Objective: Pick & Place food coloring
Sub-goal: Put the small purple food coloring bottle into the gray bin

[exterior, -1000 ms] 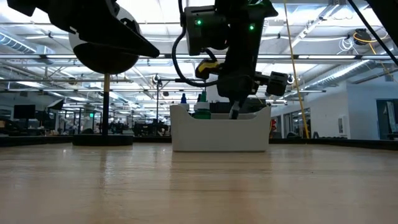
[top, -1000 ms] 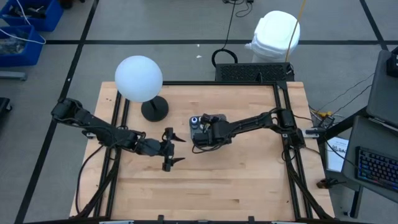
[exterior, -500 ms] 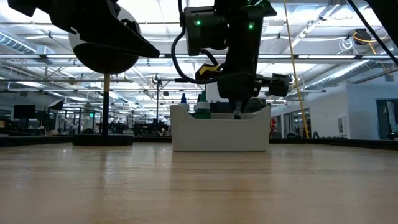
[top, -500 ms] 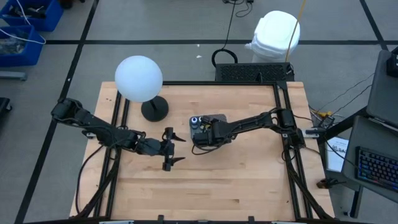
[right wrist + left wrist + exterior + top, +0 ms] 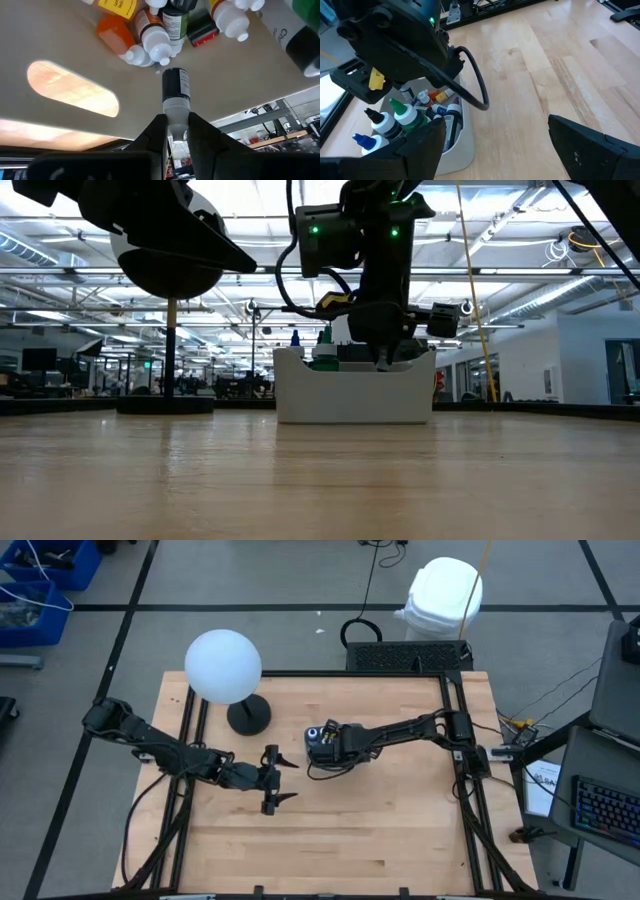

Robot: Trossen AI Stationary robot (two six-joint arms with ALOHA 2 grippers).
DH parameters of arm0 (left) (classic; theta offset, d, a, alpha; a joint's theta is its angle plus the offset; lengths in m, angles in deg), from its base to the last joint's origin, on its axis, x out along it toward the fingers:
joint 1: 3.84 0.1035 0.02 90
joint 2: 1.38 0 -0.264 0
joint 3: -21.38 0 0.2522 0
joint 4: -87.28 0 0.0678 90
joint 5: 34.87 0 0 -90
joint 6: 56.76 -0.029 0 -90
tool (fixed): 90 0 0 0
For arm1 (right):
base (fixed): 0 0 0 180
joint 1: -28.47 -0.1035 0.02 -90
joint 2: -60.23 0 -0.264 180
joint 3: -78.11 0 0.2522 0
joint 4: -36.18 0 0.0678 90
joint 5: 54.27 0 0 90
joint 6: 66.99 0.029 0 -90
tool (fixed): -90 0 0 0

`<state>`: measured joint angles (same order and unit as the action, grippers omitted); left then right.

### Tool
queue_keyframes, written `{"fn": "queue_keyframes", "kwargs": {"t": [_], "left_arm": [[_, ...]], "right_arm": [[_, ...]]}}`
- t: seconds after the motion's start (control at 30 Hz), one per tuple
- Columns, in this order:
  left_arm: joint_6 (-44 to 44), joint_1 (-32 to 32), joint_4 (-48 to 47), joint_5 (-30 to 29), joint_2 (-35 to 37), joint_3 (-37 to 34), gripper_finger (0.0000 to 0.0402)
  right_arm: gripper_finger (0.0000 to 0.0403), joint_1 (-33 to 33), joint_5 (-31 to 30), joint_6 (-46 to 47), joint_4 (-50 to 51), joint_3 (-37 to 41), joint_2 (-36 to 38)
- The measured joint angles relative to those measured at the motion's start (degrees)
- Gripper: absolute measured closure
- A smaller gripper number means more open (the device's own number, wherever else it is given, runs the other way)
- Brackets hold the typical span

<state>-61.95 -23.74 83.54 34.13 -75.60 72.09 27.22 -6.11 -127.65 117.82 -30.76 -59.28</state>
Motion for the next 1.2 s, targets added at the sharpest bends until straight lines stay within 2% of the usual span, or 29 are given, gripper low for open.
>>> {"fn": "queue_keyframes", "kwargs": {"t": [0.13, 0.3, 0.63, 1.0, 1.2], "left_arm": [[0.13, 0.0, -0.53, 0.0, 0.0, 0.0, 0.005], [0.13, 0.0, -0.87, 0.0, -0.01, 0.0, 0.005], [0.39, 0.0, -0.83, -0.02, -0.02, 0.0, 0.005], [0.2, 0.0, -0.81, -0.04, -0.02, 0.0, 0.005], [0.17, 0.0, -0.81, -0.04, -0.02, 0.0, 0.005]], "right_arm": [[0.0359, 0.17, 0.32, -0.05, -0.08, 0.0, 0.0], [0.0359, 0.22, 4.18, -0.38, -1.82, 0.27, 0.01], [0.0359, 2.58, -1.57, -1.38, -2.53, 3.66, 0.02], [0.0356, 3.34, -1.59, -1.88, -4.95, 5.6, 0.02], [0.0325, 3.27, -1.7, -2.18, -5.66, 5.6, 0.02]]}}
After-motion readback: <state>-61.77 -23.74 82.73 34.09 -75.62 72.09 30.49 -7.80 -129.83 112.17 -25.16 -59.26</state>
